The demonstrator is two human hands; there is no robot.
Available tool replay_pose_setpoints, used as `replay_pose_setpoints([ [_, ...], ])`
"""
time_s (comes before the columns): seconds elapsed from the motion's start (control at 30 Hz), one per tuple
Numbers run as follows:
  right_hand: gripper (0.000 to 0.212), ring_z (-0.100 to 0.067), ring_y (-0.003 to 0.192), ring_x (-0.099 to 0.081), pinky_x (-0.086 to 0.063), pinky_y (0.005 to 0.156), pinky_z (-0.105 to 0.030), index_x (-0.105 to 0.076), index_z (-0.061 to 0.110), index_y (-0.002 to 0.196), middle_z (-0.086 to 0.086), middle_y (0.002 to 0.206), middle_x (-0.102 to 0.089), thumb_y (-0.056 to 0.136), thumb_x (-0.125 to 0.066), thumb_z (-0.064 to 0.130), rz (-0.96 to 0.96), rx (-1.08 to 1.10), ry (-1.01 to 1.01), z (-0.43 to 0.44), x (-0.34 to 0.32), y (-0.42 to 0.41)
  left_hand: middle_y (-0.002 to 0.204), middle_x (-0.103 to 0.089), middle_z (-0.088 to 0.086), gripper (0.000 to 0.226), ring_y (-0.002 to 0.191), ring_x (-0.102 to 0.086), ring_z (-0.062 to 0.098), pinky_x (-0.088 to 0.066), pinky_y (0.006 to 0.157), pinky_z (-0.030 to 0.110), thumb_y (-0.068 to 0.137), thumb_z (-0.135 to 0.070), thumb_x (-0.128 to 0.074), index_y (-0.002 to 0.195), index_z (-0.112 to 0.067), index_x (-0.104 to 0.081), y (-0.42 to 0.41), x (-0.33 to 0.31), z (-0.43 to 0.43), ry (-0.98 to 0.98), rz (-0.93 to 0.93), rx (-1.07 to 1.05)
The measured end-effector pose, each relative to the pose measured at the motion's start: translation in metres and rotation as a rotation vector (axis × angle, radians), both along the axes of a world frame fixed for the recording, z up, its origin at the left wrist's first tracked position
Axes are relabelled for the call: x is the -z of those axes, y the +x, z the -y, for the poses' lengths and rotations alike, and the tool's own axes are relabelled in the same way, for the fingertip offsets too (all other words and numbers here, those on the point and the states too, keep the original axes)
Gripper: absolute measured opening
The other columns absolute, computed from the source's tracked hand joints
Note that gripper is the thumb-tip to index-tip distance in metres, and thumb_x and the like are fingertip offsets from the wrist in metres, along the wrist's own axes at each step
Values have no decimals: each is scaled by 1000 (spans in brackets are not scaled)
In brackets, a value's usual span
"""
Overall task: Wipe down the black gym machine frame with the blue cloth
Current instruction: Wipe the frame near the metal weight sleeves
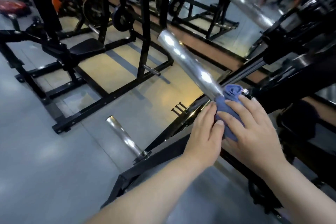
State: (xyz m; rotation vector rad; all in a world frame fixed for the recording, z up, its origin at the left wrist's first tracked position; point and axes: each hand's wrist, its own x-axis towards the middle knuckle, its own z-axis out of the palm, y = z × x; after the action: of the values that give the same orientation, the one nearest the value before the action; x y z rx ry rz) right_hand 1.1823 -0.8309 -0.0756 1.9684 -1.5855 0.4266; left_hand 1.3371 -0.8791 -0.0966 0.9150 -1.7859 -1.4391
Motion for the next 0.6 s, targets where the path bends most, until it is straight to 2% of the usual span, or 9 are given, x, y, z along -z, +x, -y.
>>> replay_pose_setpoints([
  [0.07,38,-46,138,-45,-27,119,-60,-66,6,125,-21,141,-58,90,-72,20,8,114,-107,-6,-18,-6,164,-23,-14,56,149,-12,-4,-11,125,26,104,-30,-34,159,-24,-26,-4,-17,17,-160,61,118],
  [0.13,45,-45,142,-40,-27,119,-63,-62,8,131,-20,146,-52,88,-76,14,70,213,-157,-10,-18,-2,163,-24,-13,56,150,-12,-2,-11,126,28,104,-31,-36,159,-26,-26,-8,-28,31,-254,92,214],
  [0.2,51,-44,146,-34,-30,117,-64,-63,7,133,-19,150,-49,85,-79,10,94,250,-103,-10,-9,10,160,-31,-10,54,148,-19,3,-18,126,36,102,-37,-37,155,-27,-34,-10,-35,39,-231,120,290],
  [0.27,49,-42,147,-34,-34,116,-61,-64,7,133,-16,151,-49,87,-77,12,44,247,0,-11,-9,15,149,-43,-5,55,141,-35,10,-32,120,42,95,-45,-34,145,-24,-43,-11,-36,46,-208,122,319],
  [0.33,46,-41,143,-41,-33,118,-57,-65,10,131,-15,147,-54,87,-74,17,-51,276,52,-17,-30,10,153,-40,-8,59,143,-34,11,-32,121,42,93,-48,-33,147,-26,-41,-14,-42,50,-207,108,386],
  [0.4,48,-41,141,-45,-32,119,-56,-65,10,129,-15,145,-55,83,-75,17,-113,375,32,-19,-57,6,161,-21,-21,57,150,-16,1,-16,126,34,102,-40,-35,158,-33,-26,-14,-50,54,-205,78,465],
  [0.47,53,-41,143,-40,-31,119,-56,-61,10,131,-14,147,-52,81,-76,16,-22,530,-71,-14,-80,8,160,-13,-28,58,148,-8,-10,-9,124,24,105,-35,-35,160,-35,-16,-15,-69,58,-186,-8,537],
  [0.53,65,-35,152,-26,-27,121,-55,-53,12,140,-11,155,-42,80,-78,17,192,604,-95,-4,-94,16,156,-15,-36,56,144,-12,-18,-13,120,16,103,-37,-35,155,-45,-16,-24,-89,64,-130,-136,590],
  [0.6,82,-27,157,-7,-19,125,-52,-36,12,154,-5,165,-24,82,-75,21,351,527,-7,3,-95,27,154,-19,-37,48,140,-19,-21,-21,110,4,105,-39,-35,149,-50,-20,-36,-99,71,-16,-201,630],
])
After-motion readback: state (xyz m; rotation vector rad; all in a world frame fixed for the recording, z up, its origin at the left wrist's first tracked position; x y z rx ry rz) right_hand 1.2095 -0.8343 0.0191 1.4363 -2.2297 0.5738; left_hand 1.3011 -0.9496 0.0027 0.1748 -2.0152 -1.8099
